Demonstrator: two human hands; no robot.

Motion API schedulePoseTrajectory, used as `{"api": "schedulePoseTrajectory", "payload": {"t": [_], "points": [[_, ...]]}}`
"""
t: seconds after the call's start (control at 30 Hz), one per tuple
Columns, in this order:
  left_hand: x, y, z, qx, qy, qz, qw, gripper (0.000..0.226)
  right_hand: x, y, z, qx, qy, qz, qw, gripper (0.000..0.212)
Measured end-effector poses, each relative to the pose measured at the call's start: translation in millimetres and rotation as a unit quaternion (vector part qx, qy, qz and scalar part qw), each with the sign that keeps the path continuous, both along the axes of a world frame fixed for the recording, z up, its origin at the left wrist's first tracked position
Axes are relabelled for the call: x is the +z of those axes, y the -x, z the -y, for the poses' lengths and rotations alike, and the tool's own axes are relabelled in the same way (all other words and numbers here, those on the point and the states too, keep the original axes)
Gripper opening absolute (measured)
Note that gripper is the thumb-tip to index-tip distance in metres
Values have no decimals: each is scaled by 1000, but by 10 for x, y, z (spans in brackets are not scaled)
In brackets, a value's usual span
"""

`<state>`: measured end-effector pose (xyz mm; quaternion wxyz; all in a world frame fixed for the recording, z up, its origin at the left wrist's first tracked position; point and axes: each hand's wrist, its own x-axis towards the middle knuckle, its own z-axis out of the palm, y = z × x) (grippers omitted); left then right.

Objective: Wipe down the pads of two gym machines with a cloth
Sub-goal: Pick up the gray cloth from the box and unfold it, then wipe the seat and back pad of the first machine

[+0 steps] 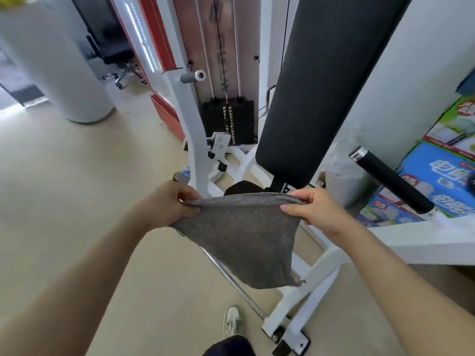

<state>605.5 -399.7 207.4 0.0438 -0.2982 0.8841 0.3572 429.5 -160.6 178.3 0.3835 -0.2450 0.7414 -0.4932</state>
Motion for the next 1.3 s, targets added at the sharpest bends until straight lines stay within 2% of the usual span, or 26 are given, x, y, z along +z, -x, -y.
{"api": "schedulePoseTrajectory", "payload": {"t": [0.2,0.27,0.33,0.43,0.5,0.57,0.7,0.73,0.77,0.8,0.87,0.93,1.0,1.07,1.17,1.3], "points": [[-439,23,468,92,16,-154,984,47,-466,-222,527,-62,8,171,983,11],[-569,43,696,87,-9,-151,985,44,-656,-324,755,-105,31,239,965,15],[-719,48,1027,56,-58,-127,989,32,-821,-415,992,-154,47,309,937,18],[-935,87,1538,6,-143,-47,989,18,-1050,-488,1302,-179,16,352,919,17],[-1113,206,1783,-3,-176,1,984,16,-1217,-450,1489,-193,-45,320,927,18],[-1382,394,1906,-7,-148,22,989,14,-1389,-379,1664,-232,-110,254,933,15],[-2036,861,1901,-16,24,-4,1000,22,-1809,-131,1929,-361,-178,74,912,23],[-2210,962,1869,-28,87,-25,996,24,-1955,-68,1954,-350,-212,-4,912,26],[-2386,1052,1814,-43,134,-49,989,26,-2117,-12,1965,-312,-273,-90,906,38],[-2568,1112,1735,-62,153,-69,984,25,-2298,-6,1979,-270,-324,-162,892,53],[-2961,1137,1501,-154,152,-58,975,16,-2677,-104,2075,-199,-344,-241,886,64],[-3347,1048,1185,-301,135,33,944,39,-3100,-330,2204,-99,-333,-250,904,63],[-3610,943,1003,-364,152,96,914,63,-3460,-520,2251,-31,-344,-266,900,64],[-3727,940,995,-361,150,96,915,66,-3652,-528,2217,-36,-341,-275,898,58],[-3822,1099,1039,-365,157,86,913,60,-3742,-356,2168,-31,-346,-303,887,55],[-3915,1472,1049,-341,152,127,919,56,-3816,61,2205,3,-380,-290,878,54]]}}
